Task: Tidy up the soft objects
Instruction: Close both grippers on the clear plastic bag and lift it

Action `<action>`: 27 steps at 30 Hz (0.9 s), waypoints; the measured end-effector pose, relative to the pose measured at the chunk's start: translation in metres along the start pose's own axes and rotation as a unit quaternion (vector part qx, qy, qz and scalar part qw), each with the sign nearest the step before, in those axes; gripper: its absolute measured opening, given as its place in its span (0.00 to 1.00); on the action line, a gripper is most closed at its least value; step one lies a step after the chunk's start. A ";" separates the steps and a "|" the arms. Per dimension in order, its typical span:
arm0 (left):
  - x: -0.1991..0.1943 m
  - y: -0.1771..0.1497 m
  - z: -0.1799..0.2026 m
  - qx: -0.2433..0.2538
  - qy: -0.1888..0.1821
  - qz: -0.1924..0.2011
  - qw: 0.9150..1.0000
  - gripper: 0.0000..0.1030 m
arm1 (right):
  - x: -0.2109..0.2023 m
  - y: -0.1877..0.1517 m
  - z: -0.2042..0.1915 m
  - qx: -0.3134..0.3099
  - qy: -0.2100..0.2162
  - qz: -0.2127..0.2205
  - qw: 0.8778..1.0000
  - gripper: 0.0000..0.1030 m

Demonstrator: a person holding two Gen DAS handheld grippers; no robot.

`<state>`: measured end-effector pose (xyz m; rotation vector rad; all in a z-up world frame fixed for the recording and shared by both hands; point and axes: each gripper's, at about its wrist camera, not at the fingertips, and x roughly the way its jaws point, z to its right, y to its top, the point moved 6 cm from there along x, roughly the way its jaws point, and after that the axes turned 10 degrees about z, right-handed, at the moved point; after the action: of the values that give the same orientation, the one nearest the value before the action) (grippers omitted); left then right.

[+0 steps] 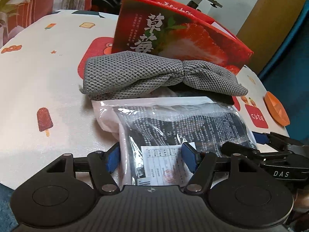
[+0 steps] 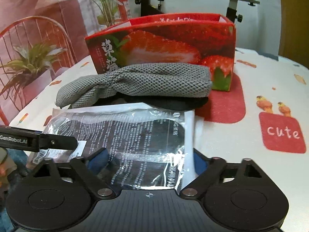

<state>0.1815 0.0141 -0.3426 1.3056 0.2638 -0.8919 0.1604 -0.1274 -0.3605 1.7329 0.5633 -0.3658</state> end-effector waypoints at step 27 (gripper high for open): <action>-0.056 0.051 0.032 0.070 -0.025 0.116 0.990 0.65 | -0.054 0.055 -0.012 -0.073 -0.009 0.117 0.990 0.74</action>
<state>0.1706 0.0078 -0.2619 1.4089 0.0087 -0.7527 0.1453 -0.1341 -0.2844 1.6308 0.3589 -0.1688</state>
